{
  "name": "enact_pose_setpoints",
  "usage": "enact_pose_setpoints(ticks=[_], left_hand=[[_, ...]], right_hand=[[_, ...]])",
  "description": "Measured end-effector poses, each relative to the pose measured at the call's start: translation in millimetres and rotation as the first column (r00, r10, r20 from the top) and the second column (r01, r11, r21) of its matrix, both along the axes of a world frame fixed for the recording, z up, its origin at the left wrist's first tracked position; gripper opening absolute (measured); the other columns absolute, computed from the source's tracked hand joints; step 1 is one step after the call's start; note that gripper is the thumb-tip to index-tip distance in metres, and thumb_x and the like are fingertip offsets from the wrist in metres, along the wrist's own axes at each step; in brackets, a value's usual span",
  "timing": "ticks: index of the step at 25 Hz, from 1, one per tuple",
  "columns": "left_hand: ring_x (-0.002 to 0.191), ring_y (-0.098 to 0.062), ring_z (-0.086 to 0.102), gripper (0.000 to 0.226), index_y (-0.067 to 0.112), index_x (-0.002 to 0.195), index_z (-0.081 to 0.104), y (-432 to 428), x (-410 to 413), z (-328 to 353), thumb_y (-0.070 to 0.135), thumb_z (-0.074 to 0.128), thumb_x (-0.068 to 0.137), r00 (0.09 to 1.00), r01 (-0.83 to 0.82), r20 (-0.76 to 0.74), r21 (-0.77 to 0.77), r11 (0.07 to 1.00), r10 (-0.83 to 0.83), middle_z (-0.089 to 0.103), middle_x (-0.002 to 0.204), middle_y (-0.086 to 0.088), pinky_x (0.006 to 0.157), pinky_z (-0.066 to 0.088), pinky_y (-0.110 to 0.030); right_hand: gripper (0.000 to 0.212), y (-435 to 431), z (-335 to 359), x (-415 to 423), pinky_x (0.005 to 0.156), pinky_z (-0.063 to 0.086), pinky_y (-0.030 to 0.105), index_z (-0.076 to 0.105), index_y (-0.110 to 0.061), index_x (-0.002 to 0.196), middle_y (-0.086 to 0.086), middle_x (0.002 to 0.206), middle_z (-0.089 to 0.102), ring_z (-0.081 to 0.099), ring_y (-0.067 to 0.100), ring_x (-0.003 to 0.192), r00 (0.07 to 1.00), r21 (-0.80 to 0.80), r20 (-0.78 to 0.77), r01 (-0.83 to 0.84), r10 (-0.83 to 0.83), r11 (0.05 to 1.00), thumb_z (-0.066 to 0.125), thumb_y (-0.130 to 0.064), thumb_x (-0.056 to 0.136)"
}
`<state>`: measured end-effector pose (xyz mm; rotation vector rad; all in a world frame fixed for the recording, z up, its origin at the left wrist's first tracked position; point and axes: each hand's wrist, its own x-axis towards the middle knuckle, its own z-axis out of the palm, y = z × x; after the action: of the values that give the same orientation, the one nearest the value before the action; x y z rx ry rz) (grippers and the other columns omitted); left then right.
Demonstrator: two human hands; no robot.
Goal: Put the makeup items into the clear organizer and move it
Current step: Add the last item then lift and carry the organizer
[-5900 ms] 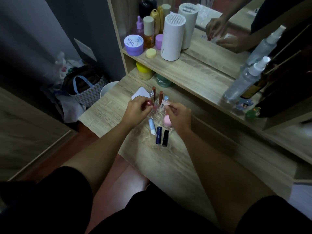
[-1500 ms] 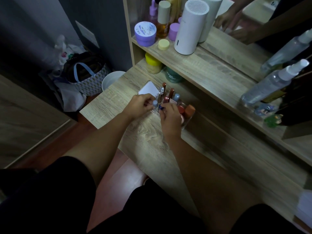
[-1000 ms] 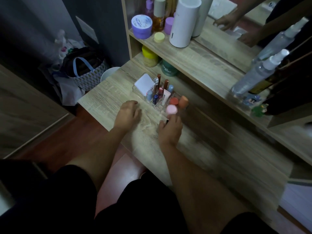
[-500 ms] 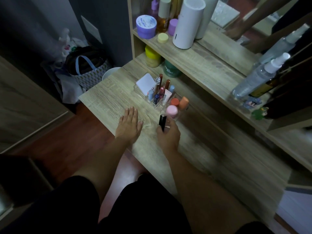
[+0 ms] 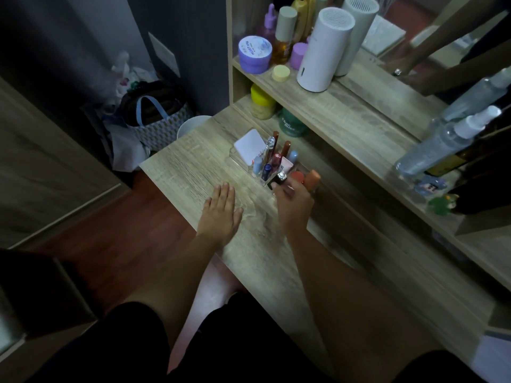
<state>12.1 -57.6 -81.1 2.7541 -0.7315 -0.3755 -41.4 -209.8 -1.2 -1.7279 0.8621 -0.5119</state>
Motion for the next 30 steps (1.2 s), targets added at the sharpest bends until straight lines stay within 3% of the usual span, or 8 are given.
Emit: enact_pose_setpoints(ticks=[5,11,15,21,25,27,30], left_hand=[[0.147,-0.028,0.005,0.060,0.009,0.146,0.011,0,0,-1,0.039,0.026,0.097,1.000,0.001,0.008,0.004,1.000,-0.001,0.010,0.159,-0.012,0.117,0.013,-0.047],[0.147,-0.027,0.004,0.060,0.009,0.146,0.010,0,-1,1,0.040,0.024,0.097,1.000,0.001,0.021,-0.004,1.000,-0.001,0.009,0.159,-0.012,0.118,0.012,-0.046],[0.147,-0.027,0.004,0.060,0.009,0.146,0.010,0,-1,0,0.040,0.024,0.097,1.000,0.000,0.029,0.005,1.000,0.000,0.009,0.159,-0.012,0.118,0.011,-0.046],[0.147,-0.026,0.002,0.061,0.010,0.146,0.008,1,-1,-2,0.042,0.021,0.097,1.000,-0.003,0.025,0.005,1.000,0.003,0.008,0.159,-0.011,0.118,0.010,-0.045],[0.147,-0.026,0.003,0.060,0.010,0.146,0.008,0,-1,-2,0.041,0.022,0.097,1.000,-0.004,0.017,0.004,1.000,0.004,0.008,0.159,-0.011,0.118,0.010,-0.045],[0.147,-0.026,0.003,0.060,0.010,0.146,0.008,0,-1,-2,0.041,0.023,0.097,1.000,-0.006,0.017,-0.003,1.000,0.006,0.008,0.159,-0.011,0.118,0.010,-0.045],[0.147,-0.026,0.003,0.060,0.010,0.146,0.008,1,-1,-1,0.041,0.022,0.097,1.000,-0.009,0.016,-0.003,1.000,0.009,0.008,0.159,-0.011,0.118,0.011,-0.046]], right_hand=[[0.018,-1,-8,3,0.076,0.052,0.031,0.071,-0.002,0.096,0.014,0.085,0.073,0.065,0.018,0.077,0.999,-0.072,-0.040,0.012,-0.015,0.997,0.071,-0.006,0.078],[0.017,-3,-7,8,0.072,0.054,0.025,0.069,-0.003,0.097,0.011,0.087,0.071,0.060,0.008,0.072,0.997,-0.146,-0.060,-0.066,0.058,0.987,0.070,-0.004,0.080],[0.024,-4,-7,11,0.077,0.056,0.027,0.068,-0.004,0.103,0.013,0.092,0.073,0.063,0.008,0.081,0.995,-0.177,-0.062,-0.092,0.082,0.980,0.069,-0.002,0.079],[0.029,-4,-7,15,0.079,0.054,0.021,0.065,-0.002,0.109,0.016,0.100,0.072,0.067,0.014,0.090,0.998,-0.144,-0.050,-0.041,0.034,0.989,0.069,-0.001,0.080],[0.031,-3,-10,14,0.073,0.047,0.007,0.066,-0.005,0.110,0.014,0.105,0.072,0.065,0.012,0.094,0.996,-0.173,-0.091,-0.041,0.026,0.984,0.069,-0.002,0.080],[0.030,-3,-12,13,0.074,0.051,0.013,0.066,-0.005,0.110,0.014,0.102,0.072,0.062,0.008,0.088,0.995,-0.182,-0.091,-0.047,0.031,0.982,0.069,-0.002,0.079],[0.026,-5,-14,13,0.077,0.055,0.020,0.067,-0.003,0.108,0.014,0.098,0.072,0.067,0.015,0.087,0.992,-0.225,-0.105,-0.093,0.071,0.970,0.068,-0.004,0.081]])
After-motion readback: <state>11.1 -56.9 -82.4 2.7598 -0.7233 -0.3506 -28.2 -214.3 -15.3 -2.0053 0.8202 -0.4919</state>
